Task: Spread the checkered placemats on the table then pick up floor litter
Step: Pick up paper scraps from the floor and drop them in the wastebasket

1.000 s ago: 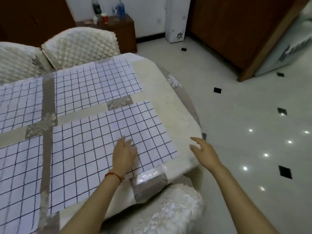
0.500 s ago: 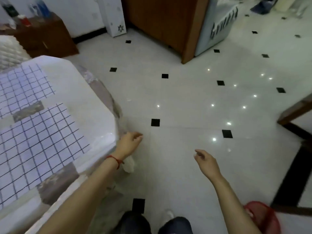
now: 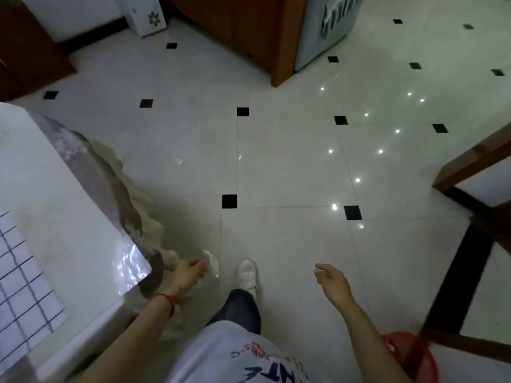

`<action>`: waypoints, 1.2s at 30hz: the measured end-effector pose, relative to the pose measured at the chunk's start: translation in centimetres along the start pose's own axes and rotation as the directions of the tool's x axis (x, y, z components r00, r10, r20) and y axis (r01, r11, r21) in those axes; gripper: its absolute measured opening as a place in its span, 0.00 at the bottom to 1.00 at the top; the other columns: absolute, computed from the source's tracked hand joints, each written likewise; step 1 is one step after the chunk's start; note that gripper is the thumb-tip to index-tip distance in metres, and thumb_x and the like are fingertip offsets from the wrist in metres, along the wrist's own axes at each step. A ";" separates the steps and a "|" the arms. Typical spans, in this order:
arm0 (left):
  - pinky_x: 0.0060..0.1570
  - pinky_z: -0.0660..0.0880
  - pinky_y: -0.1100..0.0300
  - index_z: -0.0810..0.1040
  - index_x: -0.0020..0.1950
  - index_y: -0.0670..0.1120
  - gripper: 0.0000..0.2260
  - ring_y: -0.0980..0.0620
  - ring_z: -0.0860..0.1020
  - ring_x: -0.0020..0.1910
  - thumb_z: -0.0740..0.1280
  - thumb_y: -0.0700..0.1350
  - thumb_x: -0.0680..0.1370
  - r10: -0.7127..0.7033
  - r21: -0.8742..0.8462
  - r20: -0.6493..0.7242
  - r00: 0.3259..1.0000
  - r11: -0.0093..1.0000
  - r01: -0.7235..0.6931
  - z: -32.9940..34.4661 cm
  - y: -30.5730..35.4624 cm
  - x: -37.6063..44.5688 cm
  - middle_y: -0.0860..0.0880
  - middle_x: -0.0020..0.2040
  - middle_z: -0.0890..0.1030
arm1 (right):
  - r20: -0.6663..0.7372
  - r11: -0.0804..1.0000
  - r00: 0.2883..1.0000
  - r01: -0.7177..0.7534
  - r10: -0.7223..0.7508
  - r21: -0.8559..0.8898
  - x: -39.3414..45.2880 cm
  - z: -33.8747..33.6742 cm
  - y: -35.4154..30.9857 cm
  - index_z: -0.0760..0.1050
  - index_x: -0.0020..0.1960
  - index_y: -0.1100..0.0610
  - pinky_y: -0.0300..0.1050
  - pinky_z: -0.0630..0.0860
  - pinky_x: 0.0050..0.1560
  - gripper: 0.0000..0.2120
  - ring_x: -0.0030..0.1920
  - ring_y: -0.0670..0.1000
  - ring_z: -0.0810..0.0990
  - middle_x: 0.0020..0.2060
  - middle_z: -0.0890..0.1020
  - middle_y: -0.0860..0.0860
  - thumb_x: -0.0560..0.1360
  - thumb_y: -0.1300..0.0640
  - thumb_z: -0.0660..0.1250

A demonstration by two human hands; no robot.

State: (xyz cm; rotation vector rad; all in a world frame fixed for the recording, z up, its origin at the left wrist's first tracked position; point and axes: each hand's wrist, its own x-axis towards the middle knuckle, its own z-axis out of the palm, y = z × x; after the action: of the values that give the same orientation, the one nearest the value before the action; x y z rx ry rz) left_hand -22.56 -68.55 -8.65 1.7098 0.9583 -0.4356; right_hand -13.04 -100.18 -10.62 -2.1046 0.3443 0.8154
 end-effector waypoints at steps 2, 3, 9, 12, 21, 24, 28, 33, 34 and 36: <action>0.37 0.69 0.60 0.74 0.40 0.45 0.10 0.51 0.73 0.38 0.58 0.40 0.79 -0.072 -0.046 0.003 0.997 0.996 0.072 -0.1 1.3 2.4 0.44 0.41 0.77 | 0.012 0.999 0.999 -0.034 0.034 0.016 2.9 -0.2 -1.9 0.75 0.60 0.61 0.47 0.72 0.56 0.13 0.54 0.59 0.79 0.57 0.79 0.62 0.77 0.59 0.62; 0.36 0.69 0.60 0.74 0.41 0.44 0.09 0.50 0.73 0.38 0.58 0.40 0.79 -0.108 -0.075 0.003 0.994 0.991 0.108 -0.2 2.1 3.7 0.43 0.42 0.77 | 0.015 0.998 0.998 -0.057 0.057 0.024 4.1 -0.5 -2.9 0.74 0.60 0.62 0.47 0.72 0.56 0.13 0.52 0.58 0.78 0.57 0.79 0.62 0.77 0.60 0.62; 0.39 0.71 0.58 0.77 0.52 0.35 0.11 0.49 0.75 0.39 0.60 0.42 0.78 -0.146 -0.133 0.000 0.989 0.981 0.144 -3.6 10.3 13.3 0.42 0.44 0.78 | 0.012 0.996 0.996 -0.083 0.083 0.009 12.1 -1.9 -9.9 0.74 0.61 0.64 0.49 0.72 0.57 0.13 0.51 0.57 0.77 0.57 0.78 0.62 0.78 0.61 0.60; 0.36 0.70 0.60 0.76 0.53 0.37 0.10 0.49 0.75 0.39 0.60 0.42 0.79 -0.099 -0.161 -0.029 0.995 0.983 0.093 -6.3 15.9 18.0 0.43 0.44 0.77 | 0.010 0.996 0.997 -0.079 0.079 -0.029 16.6 -2.3 -13.9 0.73 0.61 0.65 0.47 0.72 0.55 0.14 0.49 0.56 0.77 0.57 0.78 0.62 0.78 0.61 0.60; 0.36 0.67 0.61 0.74 0.50 0.41 0.06 0.51 0.73 0.35 0.58 0.41 0.79 -0.247 -0.399 -0.171 0.954 0.902 0.162 -12.7 24.4 30.6 0.40 0.46 0.76 | 0.192 0.973 0.981 0.050 -0.006 -0.225 34.1 -0.6 -31.1 0.74 0.60 0.65 0.46 0.72 0.55 0.14 0.47 0.56 0.77 0.49 0.78 0.58 0.79 0.59 0.58; 0.37 0.67 0.61 0.75 0.52 0.40 0.08 0.51 0.74 0.36 0.58 0.41 0.79 -0.341 -0.507 -0.202 0.918 0.839 0.200 -14.6 24.3 32.3 0.43 0.41 0.77 | 0.294 0.938 0.954 0.155 -0.061 -0.309 39.5 1.2 -39.1 0.74 0.60 0.64 0.47 0.72 0.57 0.14 0.49 0.56 0.77 0.48 0.78 0.56 0.79 0.59 0.58; 0.41 0.70 0.57 0.75 0.57 0.35 0.12 0.44 0.76 0.43 0.59 0.42 0.79 -0.461 -0.633 -0.225 0.858 0.739 0.231 -17.0 23.2 33.6 0.41 0.46 0.78 | 0.392 0.880 0.909 0.298 -0.143 -0.370 44.5 5.5 -50.3 0.75 0.59 0.63 0.41 0.70 0.51 0.13 0.48 0.55 0.77 0.48 0.78 0.55 0.79 0.58 0.58; 0.37 0.70 0.59 0.77 0.47 0.38 0.09 0.46 0.75 0.37 0.60 0.42 0.79 -0.581 -0.739 -0.258 0.772 0.633 0.231 -20.8 21.1 35.9 0.40 0.44 0.79 | 0.494 0.820 0.845 0.423 -0.203 -0.386 48.3 13.7 -61.0 0.75 0.58 0.62 0.40 0.68 0.49 0.12 0.46 0.55 0.77 0.48 0.78 0.56 0.79 0.58 0.59; 0.38 0.70 0.59 0.77 0.50 0.38 0.10 0.45 0.76 0.39 0.60 0.43 0.79 -0.595 -0.746 -0.249 0.764 0.621 0.241 -21.8 20.8 36.7 0.40 0.45 0.79 | 0.503 0.813 0.838 0.437 -0.212 -0.385 48.9 15.5 -62.7 0.75 0.58 0.62 0.40 0.68 0.49 0.12 0.46 0.55 0.77 0.48 0.78 0.56 0.79 0.58 0.59; 0.39 0.69 0.59 0.75 0.52 0.38 0.09 0.44 0.75 0.40 0.59 0.42 0.79 -0.615 -0.766 -0.230 0.754 0.593 0.250 -24.2 20.6 38.4 0.41 0.46 0.78 | 0.513 0.809 0.831 0.448 -0.218 -0.382 49.9 18.8 -65.6 0.75 0.57 0.62 0.40 0.68 0.49 0.12 0.45 0.55 0.77 0.48 0.79 0.57 0.78 0.59 0.59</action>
State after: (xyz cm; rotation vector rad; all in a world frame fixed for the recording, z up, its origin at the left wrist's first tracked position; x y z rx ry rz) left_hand 12.64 -33.68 -13.87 0.8365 1.6932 0.0784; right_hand 49.23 -42.94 -11.89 -2.2413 -0.5444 1.2191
